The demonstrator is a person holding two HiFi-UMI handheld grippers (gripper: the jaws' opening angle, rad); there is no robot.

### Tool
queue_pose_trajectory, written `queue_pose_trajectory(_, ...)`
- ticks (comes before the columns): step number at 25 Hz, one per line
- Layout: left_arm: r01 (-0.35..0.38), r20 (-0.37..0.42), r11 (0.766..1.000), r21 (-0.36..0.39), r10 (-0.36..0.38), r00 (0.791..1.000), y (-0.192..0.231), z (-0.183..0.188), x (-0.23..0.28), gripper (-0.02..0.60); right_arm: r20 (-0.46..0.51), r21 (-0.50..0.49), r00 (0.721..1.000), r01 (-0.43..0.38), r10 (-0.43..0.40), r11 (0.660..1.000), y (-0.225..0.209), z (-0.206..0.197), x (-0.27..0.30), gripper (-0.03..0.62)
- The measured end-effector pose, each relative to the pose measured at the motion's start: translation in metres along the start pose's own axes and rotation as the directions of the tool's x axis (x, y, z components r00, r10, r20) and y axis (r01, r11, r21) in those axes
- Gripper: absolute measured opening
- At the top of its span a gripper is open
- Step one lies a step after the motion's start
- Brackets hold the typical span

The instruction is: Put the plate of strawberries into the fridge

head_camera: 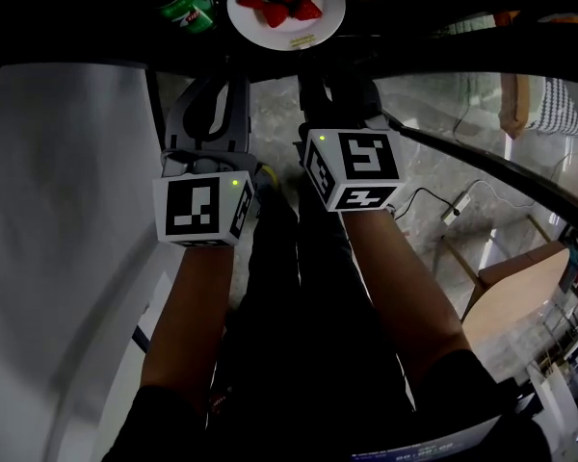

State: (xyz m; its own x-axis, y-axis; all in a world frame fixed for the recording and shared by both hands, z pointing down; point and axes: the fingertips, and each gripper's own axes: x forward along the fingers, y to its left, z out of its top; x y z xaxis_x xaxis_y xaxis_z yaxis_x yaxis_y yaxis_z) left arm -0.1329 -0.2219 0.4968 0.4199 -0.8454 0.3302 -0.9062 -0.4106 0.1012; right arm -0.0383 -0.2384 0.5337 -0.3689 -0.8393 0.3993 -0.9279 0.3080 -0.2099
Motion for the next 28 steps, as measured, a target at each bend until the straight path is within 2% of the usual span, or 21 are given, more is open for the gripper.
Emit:
queue_pose_trajectory(3,0.0,-0.007,1.0,-0.001,0.0,1.0,0.0,-0.003,0.002,0.052,0.013,-0.066,1.0,0.014,-0.013,0.998,0.001,0.002,0.001,0.041)
queue_pose_trajectory(9,-0.001,-0.011,1.0,0.002,0.001,1.0,0.004,-0.004,0.009,0.052,0.02,-0.111,0.999,0.029,-0.027,0.993,0.001,0.003,0.004,0.041)
queue_pose_trajectory(28,-0.009,-0.027,1.0,-0.006,0.009,1.0,0.02,0.005,0.029,0.052,0.011,-0.108,0.999,0.037,-0.036,0.993,-0.002,0.017,0.036,0.041)
